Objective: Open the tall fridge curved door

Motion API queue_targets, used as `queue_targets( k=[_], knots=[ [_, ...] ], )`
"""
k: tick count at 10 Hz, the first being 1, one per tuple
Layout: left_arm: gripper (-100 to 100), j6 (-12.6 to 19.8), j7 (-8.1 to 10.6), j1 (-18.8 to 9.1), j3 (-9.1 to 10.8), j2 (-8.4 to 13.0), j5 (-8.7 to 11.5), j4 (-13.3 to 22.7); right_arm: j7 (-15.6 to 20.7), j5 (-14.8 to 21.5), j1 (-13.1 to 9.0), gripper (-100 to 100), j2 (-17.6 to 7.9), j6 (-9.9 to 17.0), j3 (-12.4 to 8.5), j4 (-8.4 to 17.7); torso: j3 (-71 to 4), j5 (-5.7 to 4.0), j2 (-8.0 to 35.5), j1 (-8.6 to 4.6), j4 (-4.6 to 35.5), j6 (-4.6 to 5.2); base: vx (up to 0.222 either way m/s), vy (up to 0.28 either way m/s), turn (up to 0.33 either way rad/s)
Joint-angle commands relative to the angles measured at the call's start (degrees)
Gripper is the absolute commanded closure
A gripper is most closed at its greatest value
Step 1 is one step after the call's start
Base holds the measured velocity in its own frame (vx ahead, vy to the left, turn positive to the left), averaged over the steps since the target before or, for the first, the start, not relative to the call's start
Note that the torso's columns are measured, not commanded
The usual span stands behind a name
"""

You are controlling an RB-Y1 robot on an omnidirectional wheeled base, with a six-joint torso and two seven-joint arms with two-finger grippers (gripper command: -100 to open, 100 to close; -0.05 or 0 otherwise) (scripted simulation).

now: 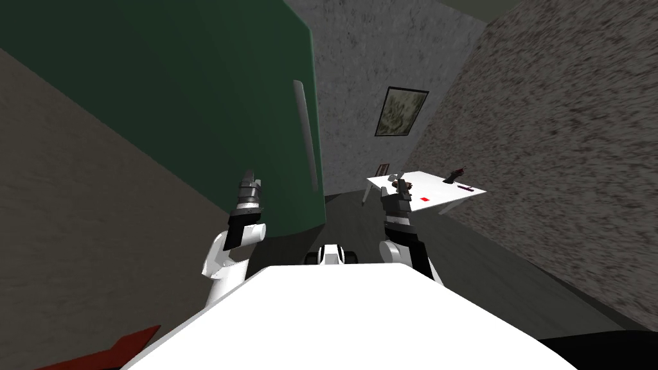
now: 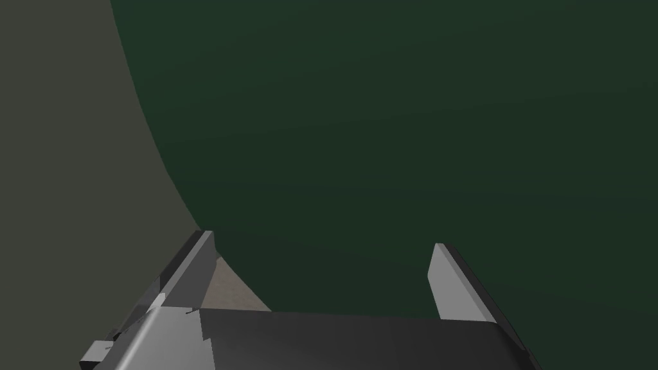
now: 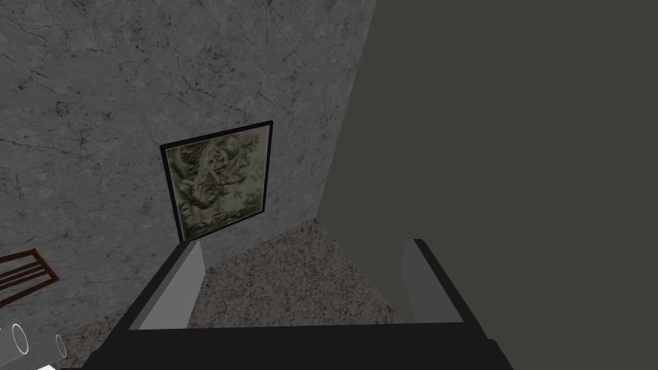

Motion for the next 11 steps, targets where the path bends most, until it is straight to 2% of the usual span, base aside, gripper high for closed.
queue_targets(
  k=[1, 2, 3, 4, 5, 6, 7, 8, 11],
  knots=[
    [-100, 2.1, 0.31, -3.1, 3.88, 0.4, -1.1, 0.8, 0.0, 0.0, 0.0, 0, 0.0, 0.0, 0.0, 0.0, 0.0, 0.03, 0.0, 0.03, 0.0, 0.02, 0.062, -0.113, -0.036],
    [-100, 3.7, 0.58, -5.3, 6.09, 0.7, -2.2, 1.7, 0.0, 0.0, 0.0, 0, 0.0, 0.0, 0.0, 0.0, 0.0, 0.04, 0.1, 0.06, 0.0, 0.0, 0.066, -0.134, -0.084],
    [-100, 3.7, 0.58, -5.6, 6.85, 0.7, -2.2, 1.7, 0.0, 0.0, 0.0, 0, 0.0, 0.0, 0.0, 0.0, 0.0, 0.0, 0.0, -0.08, 0.0, 0.03, 0.048, -0.114, -0.047],
    [-100, 5.4, 0.87, -8.0, 8.91, 1.0, -3.2, 2.6, 0.0, 0.0, 0.0, 0, 0.0, 0.0, 0.0, 0.0, 0.0, 0.0, 0.1, -0.03, 0.0, 0.0, 0.067, -0.127, -0.09],
    [-100, 5.4, 0.87, -8.3, 9.89, 1.0, -3.2, 2.6, 0.0, 0.0, 0.0, 0, 0.0, 0.0, 0.0, 0.0, 0.0, 0.0, 0.0, -0.09, 0.0, 0.03, 0.056, -0.111, -0.045],
    [-100, 7.1, 1.18, -10.9, 11.91, 1.2, -4.2, 3.5, 0.0, 0.0, 0.0, 0, 0.0, 0.0, 0.0, 0.0, 0.0, 0.0, 0.0, -0.03, 0.0, 0.01, 0.064, -0.156, -0.092],
    [-100, 7.1, 1.18, -11.0, 12.97, 1.2, -4.2, 3.5, 0.0, 0.0, 0.0, 0, 0.0, 0.0, 0.0, 0.0, 0.0, -0.02, 0.0, -0.18, 0.0, 0.03, 0.061, -0.123, -0.042],
    [-100, 8.8, 1.52, -13.2, 14.95, 1.5, -5.2, 4.5, 0.0, 0.0, 0.0, 0, 0.0, 0.0, 0.0, 0.0, 0.0, 0.0, 0.0, -0.03, 0.0, 0.0, 0.07, -0.127, -0.1],
    [-100, 10.4, 1.88, -16.6, 19.18, 1.6, -6.1, 5.6, 0.0, 0.0, 0.0, 0, 0.0, 0.0, 0.0, 0.0, 0.0, 0.0, 0.0, -0.1, 0.0, 0.03, 0.052, -0.127, -0.056]
  ],
)
